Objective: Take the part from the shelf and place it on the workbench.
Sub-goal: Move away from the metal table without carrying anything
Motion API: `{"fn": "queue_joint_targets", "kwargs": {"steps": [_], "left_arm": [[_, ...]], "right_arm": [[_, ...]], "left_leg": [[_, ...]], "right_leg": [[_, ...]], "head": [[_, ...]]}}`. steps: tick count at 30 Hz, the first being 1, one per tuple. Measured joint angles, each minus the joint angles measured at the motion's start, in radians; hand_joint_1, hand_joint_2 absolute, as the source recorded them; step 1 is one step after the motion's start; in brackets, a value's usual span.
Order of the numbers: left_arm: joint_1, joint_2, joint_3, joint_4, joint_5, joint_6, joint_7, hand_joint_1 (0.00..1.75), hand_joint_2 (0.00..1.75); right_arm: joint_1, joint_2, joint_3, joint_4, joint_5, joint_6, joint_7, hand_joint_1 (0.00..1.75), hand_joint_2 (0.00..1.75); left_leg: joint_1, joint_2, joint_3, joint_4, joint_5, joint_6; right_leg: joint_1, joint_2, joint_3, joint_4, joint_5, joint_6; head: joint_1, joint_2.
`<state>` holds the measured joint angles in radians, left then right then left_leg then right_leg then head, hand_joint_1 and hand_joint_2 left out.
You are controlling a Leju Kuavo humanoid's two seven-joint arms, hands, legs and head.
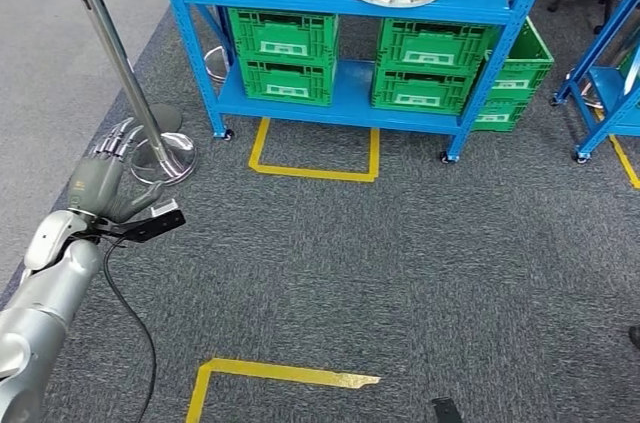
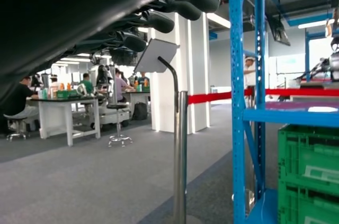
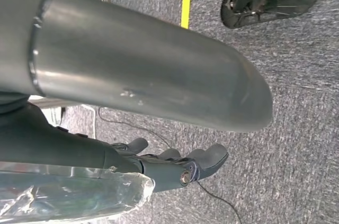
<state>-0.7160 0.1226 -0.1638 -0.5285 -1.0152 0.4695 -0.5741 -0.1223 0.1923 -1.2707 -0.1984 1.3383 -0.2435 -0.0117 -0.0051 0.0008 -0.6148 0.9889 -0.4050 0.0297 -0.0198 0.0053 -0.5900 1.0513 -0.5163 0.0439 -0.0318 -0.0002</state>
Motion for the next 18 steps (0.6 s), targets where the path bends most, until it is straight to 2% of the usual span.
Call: {"fn": "queue_joint_targets", "kwargs": {"steps": [3, 4, 5, 6, 7, 9, 10, 11, 13, 14, 16, 18], "left_arm": [[0.0, -0.003, -0.005, 0.0, 0.0, 0.0, 0.001, 0.0, 0.0], [0.001, -0.004, -0.006, 0.0, 0.0, 0.0, 0.001, 0.0, 0.0], [0.002, -0.006, -0.008, 0.0, 0.0, 0.0, 0.001, 0.0, 0.0], [0.003, -0.007, -0.009, 0.0, -0.001, 0.0, 0.001, 0.0, 0.0], [0.003, -0.008, -0.01, 0.0, -0.001, 0.0, 0.001, 0.0, 0.0], [0.003, -0.006, -0.01, 0.0, -0.001, 0.001, 0.001, 0.0, 0.0], [0.003, -0.004, -0.01, 0.0, -0.001, 0.001, 0.002, 0.0, 0.0], [0.003, -0.002, -0.01, 0.0, -0.002, 0.001, 0.002, 0.0, 0.0], [0.003, -0.002, -0.012, 0.0, -0.005, 0.002, 0.003, 0.0, 0.0], [0.002, -0.002, -0.013, 0.0, -0.006, 0.003, 0.004, 0.0, 0.0], [0.003, 0.0, -0.016, 0.0, -0.009, 0.004, 0.005, 0.0, 0.0], [0.006, 0.004, -0.017, 0.002, -0.01, 0.005, 0.007, 0.0, 0.0]], "right_arm": [[0.001, -0.001, 0.0, 0.0, 0.001, -0.001, 0.001, 0.0, 0.0], [0.003, -0.001, 0.0, 0.0, 0.001, -0.001, 0.001, 0.0, 0.0], [0.004, -0.001, 0.0, 0.0, 0.001, -0.001, 0.002, 0.0, 0.0], [0.004, -0.001, 0.0, 0.0, 0.001, -0.002, 0.002, 0.0, 0.0], [0.004, -0.002, 0.0, 0.0, 0.001, -0.002, 0.002, 0.0, 0.0], [-0.001, -0.002, 0.0, 0.0, 0.002, -0.002, 0.002, 0.0, 0.0], [-0.002, -0.002, 0.0, 0.0, 0.002, -0.002, 0.002, 0.0, 0.0], [-0.003, -0.002, 0.0, 0.0, 0.002, -0.002, 0.003, 0.0, 0.0], [-0.001, -0.003, 0.0, 0.0, 0.003, -0.003, 0.005, 0.0, 0.0], [-0.001, -0.003, 0.0, 0.0, 0.003, -0.004, 0.006, 0.0, 0.0], [-0.003, -0.003, 0.0, 0.0, 0.004, -0.004, 0.006, 0.0, 0.0], [-0.003, -0.003, 0.0, 0.0, 0.003, -0.004, 0.006, 0.0, 0.0]], "left_leg": [[-0.001, 0.014, 0.004, -0.003, -0.003, 0.007], [-0.002, 0.018, 0.005, -0.003, -0.004, 0.007], [-0.002, 0.023, 0.007, -0.002, -0.007, 0.006], [-0.002, 0.027, 0.009, -0.001, -0.01, 0.003], [-0.002, 0.033, 0.013, 0.001, -0.014, -0.001], [-0.007, 0.044, 0.017, 0.009, -0.023, -0.013], [-0.01, 0.05, 0.018, 0.012, -0.026, -0.017], [-0.013, 0.056, 0.018, 0.014, -0.028, -0.021], [-0.011, 0.066, 0.02, 0.018, -0.034, -0.029], [-0.008, 0.06, 0.018, 0.028, -0.045, -0.035], [-0.001, 0.034, -0.013, 0.106, -0.094, -0.047], [0.002, 0.015, -0.078, 0.24, -0.153, -0.054]], "right_leg": [[0.001, -0.001, -0.107, 0.191, -0.074, -0.001], [0.0, -0.001, -0.134, 0.229, -0.077, 0.0], [0.0, -0.003, -0.143, 0.229, -0.06, 0.0], [0.0, -0.008, -0.131, 0.191, -0.027, 0.0], [0.0, -0.022, -0.104, 0.124, 0.015, -0.001], [0.006, -0.06, -0.048, 0.006, 0.064, -0.007], [0.009, -0.071, -0.033, -0.023, 0.071, -0.012], [0.011, -0.071, -0.03, -0.029, 0.068, -0.017], [0.01, -0.053, -0.03, -0.029, 0.07, -0.029], [0.009, -0.046, -0.028, -0.03, 0.071, -0.034], [0.006, -0.032, -0.025, -0.032, 0.072, -0.044], [0.006, -0.018, -0.024, -0.032, 0.071, -0.048]], "head": [[0.004, 0.0], [0.004, 0.0], [0.004, 0.0], [0.005, 0.0], [0.005, 0.0], [0.006, 0.0], [0.005, 0.0], [0.005, 0.0], [0.005, 0.0], [0.005, 0.0], [0.002, 0.0], [0.001, 0.0]]}}
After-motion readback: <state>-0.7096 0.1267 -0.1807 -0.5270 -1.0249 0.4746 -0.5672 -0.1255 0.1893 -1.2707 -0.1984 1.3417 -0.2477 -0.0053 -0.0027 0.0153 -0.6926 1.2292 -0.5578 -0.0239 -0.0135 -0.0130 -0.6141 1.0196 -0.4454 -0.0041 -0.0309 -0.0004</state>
